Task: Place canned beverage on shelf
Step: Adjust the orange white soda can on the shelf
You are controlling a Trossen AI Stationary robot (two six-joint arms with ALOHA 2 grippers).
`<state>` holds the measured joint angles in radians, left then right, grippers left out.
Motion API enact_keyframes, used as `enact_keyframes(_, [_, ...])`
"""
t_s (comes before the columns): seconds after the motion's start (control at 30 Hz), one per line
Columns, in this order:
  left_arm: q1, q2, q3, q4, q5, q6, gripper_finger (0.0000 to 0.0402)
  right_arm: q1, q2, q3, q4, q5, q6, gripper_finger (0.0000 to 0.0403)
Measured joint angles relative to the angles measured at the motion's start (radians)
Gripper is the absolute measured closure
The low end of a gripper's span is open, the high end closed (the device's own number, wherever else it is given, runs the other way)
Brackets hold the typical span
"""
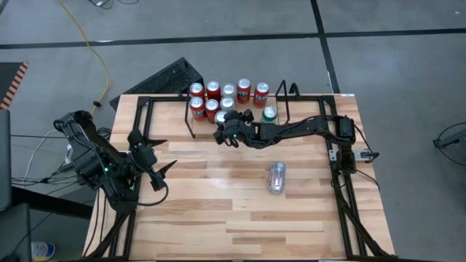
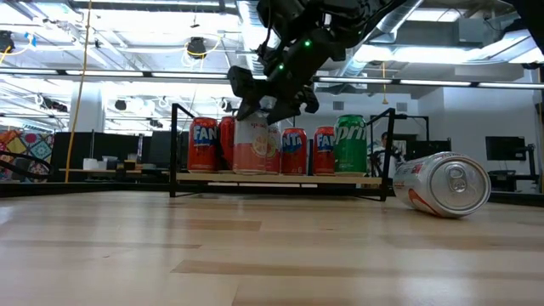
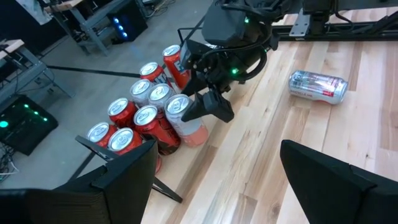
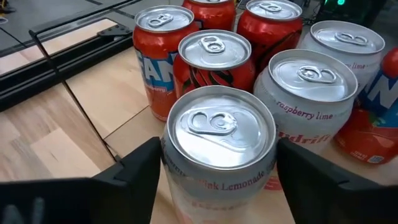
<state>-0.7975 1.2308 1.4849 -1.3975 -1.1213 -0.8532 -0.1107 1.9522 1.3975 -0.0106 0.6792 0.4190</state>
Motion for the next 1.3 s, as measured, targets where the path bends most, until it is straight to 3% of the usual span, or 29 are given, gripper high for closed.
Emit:
enact_keyframes(0.23, [0.0, 0.0, 0.0, 0.0, 0.017, -0.001, 0.0077, 0.029, -0.003, 0.003, -0.081, 0.05, 0.091, 0.0171])
enact_keyframes(0.6, [0.0, 0.0, 0.0, 0.0, 0.022, -0.001, 0.0077, 0.059, 0.003, -0.002, -0.113, 0.105, 0.142, 0.0186])
enact_keyframes(0.87, [0.0, 0.0, 0.0, 0.0, 0.044, -0.008, 0.0077, 0.07, 0.001, -0.002, -0.104, 0.104, 0.03, 0.0203])
enact_keyframes(1.03, [0.0, 0.0, 0.0, 0.0, 0.044, -0.006, 0.0077, 0.079, 0.001, -0.001, -0.085, 0.085, -0.027, 0.0182])
enact_keyframes(1.3, [0.0, 0.0, 0.0, 0.0, 0.043, -0.005, 0.0077, 0.069, 0.001, -0.001, -0.08, 0.031, -0.032, 0.01])
